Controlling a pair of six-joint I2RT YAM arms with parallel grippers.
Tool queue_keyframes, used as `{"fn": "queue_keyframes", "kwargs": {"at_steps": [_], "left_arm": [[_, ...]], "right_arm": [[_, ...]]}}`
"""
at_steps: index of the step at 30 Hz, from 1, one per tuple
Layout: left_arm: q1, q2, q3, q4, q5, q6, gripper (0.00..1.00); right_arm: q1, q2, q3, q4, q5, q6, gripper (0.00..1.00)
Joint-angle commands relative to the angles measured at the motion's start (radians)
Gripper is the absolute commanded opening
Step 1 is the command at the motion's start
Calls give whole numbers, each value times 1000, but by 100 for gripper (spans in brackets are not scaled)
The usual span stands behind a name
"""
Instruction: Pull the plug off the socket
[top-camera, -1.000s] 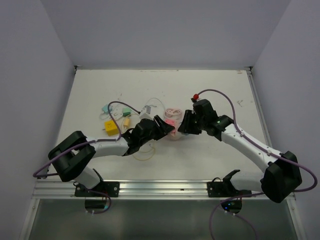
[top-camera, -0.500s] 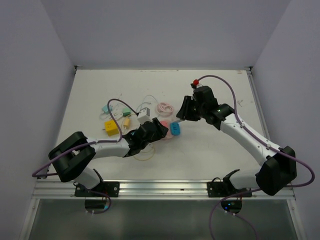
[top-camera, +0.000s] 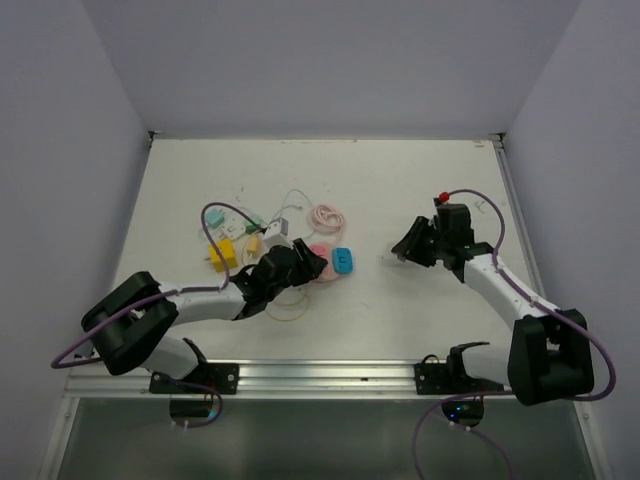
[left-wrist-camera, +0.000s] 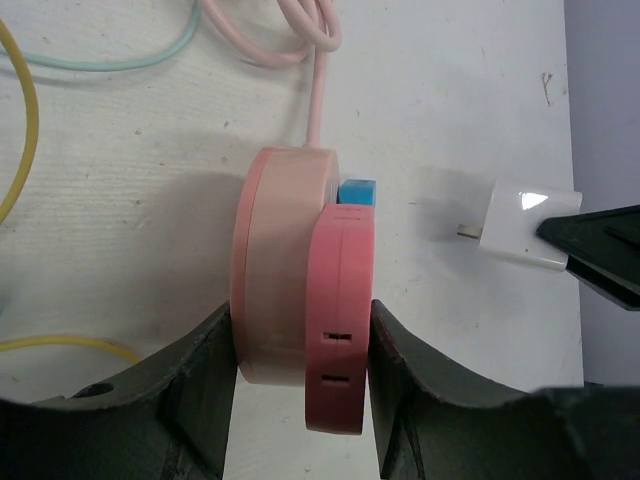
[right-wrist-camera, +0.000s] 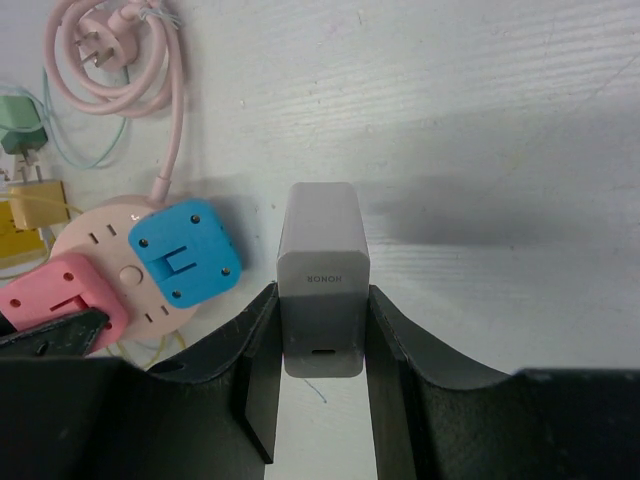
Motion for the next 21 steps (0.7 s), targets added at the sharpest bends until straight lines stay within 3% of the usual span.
{"fn": "queue_keyframes", "kwargs": {"at_steps": [1,8,11,14,15,19,21], "left_arm": [[42,-15,-65,12,80,58,0],[95,-23,-117,104,190,58,0],[106,-24,-127,124,212,55,0],[105,-23,-127,135,226,61,0],[105,-23,-127,138,230,61,0],[108,-21,-127,147,243,64,0],[108,-15,-127,153,252,66,0]], "right_arm": [[-48,12,-48,269,-179,73,0],[-117,113,-132,474,-247,128,0],[-141,147,-152,491,-239,134,8],[-158,150,-175,456,-204,127,26],[-160,140,-180,448,-196,121,41],[-164,88,-166,346,-137,73,67],[-164,61,-140,252,-85,36,74]]}}
